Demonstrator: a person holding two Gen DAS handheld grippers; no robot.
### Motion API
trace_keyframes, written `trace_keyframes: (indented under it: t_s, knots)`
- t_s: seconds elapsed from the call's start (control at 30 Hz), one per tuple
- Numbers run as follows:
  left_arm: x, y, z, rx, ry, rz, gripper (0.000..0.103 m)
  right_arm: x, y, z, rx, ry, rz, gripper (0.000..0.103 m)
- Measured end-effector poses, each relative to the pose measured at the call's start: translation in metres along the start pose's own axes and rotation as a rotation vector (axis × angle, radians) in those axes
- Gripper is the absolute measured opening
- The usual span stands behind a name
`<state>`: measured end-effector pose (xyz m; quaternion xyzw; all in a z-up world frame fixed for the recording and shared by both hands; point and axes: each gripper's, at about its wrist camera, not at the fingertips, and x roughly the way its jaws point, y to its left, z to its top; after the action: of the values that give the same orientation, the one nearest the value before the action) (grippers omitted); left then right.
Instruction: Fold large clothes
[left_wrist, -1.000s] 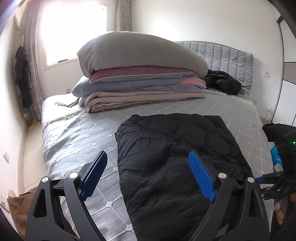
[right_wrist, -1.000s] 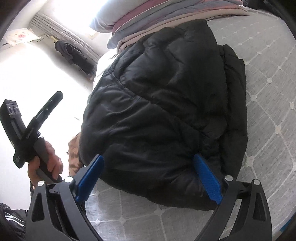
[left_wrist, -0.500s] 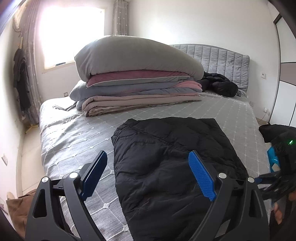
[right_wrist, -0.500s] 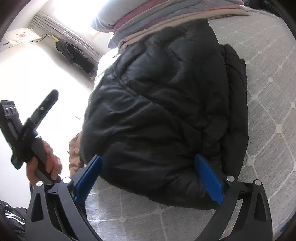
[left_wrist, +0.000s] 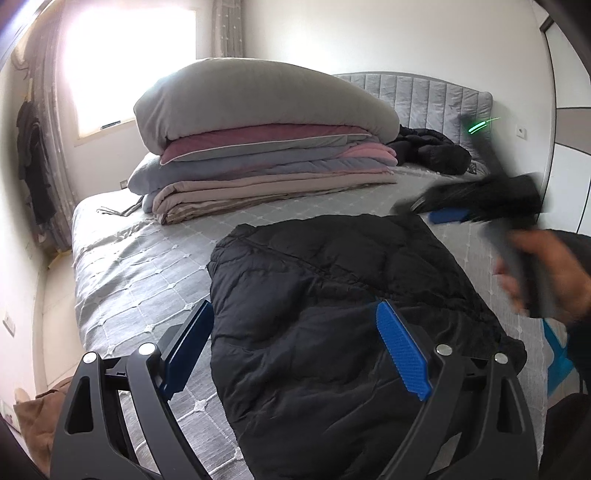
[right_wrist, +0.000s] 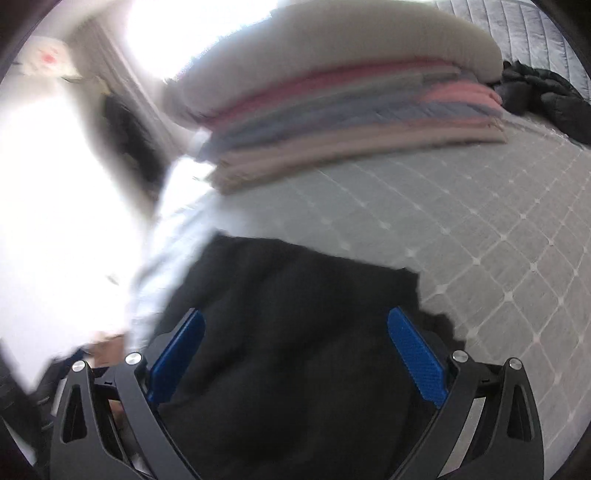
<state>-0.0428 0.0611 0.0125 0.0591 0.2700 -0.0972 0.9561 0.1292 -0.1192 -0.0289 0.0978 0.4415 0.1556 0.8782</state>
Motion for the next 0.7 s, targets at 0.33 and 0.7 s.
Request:
trace_keyframes:
  t_s: [0.33,0.7]
  knots:
    - [0.045,0.03,-0.015,-0.201,0.245,-0.119,0.086,0.006,-0.032,-0.005,0.116,-0.005,0.079,0.096]
    - [0.062,0.023,-0.018,-0.172,0.288,-0.161,0.086,0.084,-0.032,0.013,0.196,0.256,0.139,0.096]
